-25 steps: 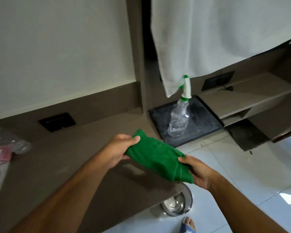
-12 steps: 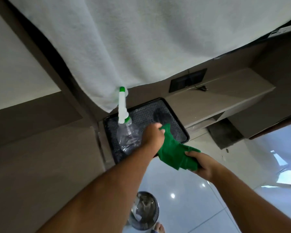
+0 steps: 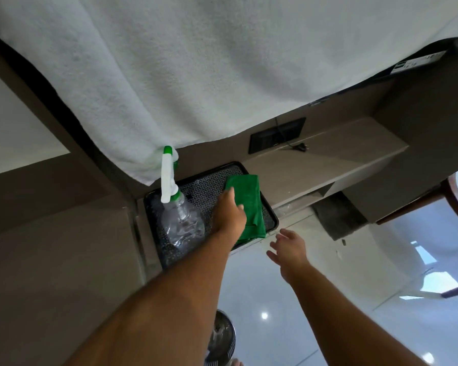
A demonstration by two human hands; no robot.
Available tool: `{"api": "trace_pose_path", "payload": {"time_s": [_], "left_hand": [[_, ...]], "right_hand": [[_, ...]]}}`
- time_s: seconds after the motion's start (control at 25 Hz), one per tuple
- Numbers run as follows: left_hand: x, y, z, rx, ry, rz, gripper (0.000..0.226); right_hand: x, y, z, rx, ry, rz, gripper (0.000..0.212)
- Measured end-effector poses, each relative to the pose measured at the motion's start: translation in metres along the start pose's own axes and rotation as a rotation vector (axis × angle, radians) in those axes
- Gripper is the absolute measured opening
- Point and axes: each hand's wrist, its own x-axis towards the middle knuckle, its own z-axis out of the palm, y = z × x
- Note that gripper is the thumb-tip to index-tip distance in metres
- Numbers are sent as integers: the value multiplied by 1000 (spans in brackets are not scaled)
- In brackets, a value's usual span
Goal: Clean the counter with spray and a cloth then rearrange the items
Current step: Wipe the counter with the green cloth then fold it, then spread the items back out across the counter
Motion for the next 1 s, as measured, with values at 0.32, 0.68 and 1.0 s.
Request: {"api": "trace_pose_path", "payload": {"time_s": [0.32, 0.68, 1.0], "left_hand": [[-156, -152, -113, 446, -63, 141, 47], [-255, -362, -443, 496, 613, -365, 50], [-280, -489, -640, 388, 656, -723, 28]], "right_hand": [[-99, 95, 39, -693, -244, -461, 36], [-252, 168, 294, -985, -900, -839, 31], [-394, 237, 529, -1079, -1018, -906, 35]]}}
